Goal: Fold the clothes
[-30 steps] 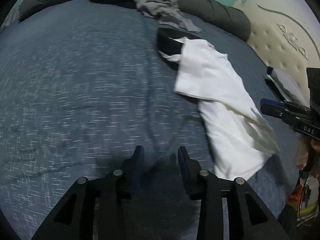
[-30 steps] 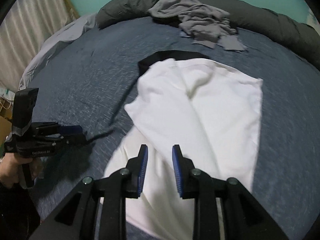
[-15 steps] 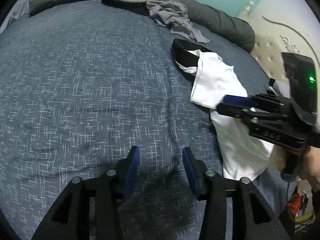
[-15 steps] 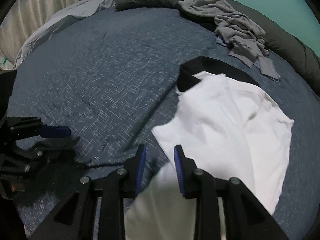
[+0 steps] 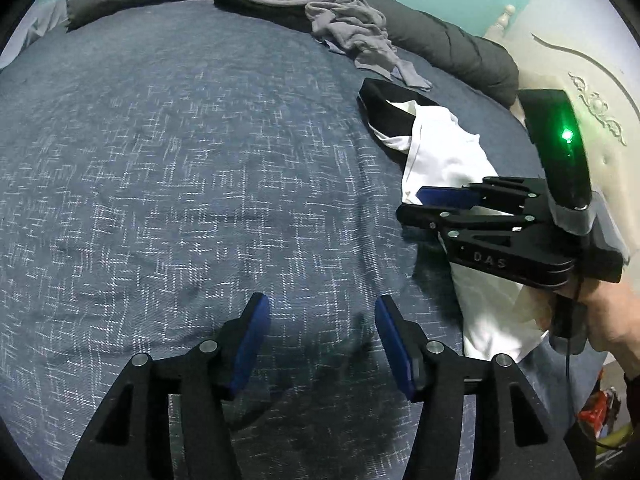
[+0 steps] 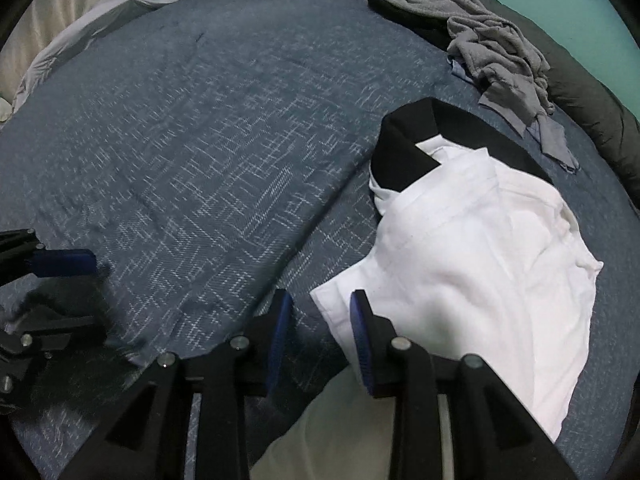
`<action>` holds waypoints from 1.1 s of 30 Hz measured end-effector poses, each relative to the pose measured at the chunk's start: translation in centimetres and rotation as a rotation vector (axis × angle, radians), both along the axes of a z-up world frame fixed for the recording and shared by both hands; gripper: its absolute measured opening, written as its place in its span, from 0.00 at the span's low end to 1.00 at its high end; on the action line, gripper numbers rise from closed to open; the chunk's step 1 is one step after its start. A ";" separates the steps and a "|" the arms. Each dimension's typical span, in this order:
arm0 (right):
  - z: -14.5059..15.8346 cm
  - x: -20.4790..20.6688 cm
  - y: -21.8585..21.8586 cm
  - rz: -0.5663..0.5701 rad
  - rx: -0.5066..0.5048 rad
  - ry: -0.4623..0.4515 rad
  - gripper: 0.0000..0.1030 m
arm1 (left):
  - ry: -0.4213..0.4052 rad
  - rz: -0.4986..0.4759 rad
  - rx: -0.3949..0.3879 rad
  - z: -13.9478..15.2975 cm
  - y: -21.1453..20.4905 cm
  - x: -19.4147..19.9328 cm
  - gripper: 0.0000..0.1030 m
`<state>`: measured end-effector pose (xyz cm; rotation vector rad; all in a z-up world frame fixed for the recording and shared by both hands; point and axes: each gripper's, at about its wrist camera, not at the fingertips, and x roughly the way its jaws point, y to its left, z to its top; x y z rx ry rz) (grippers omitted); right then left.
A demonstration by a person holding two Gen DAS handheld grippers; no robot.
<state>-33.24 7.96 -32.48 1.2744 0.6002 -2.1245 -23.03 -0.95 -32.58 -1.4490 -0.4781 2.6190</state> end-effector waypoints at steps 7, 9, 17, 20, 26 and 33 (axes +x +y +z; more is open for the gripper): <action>0.7 0.1 1.0 -0.004 -0.028 0.019 0.06 | 0.001 -0.001 -0.005 0.1 0.1 0.1 0.60; 1.3 0.3 1.5 -0.005 -0.048 0.026 0.06 | 0.001 -0.001 -0.006 0.1 0.1 0.1 0.60; 5.2 -0.1 4.2 -0.049 -0.187 0.045 0.06 | 0.003 -0.001 -0.011 0.1 0.1 0.1 0.60; 6.4 -0.8 6.0 -0.096 -0.239 0.049 0.06 | 0.001 -0.001 -0.009 0.0 0.1 0.1 0.60; 8.6 -3.0 10.9 -0.225 -0.318 0.080 0.05 | 0.000 -0.008 -0.011 0.0 0.3 0.1 0.60; 9.9 -5.7 15.5 -0.343 -0.340 0.107 0.05 | -0.004 -0.021 -0.014 -0.2 0.5 0.0 0.60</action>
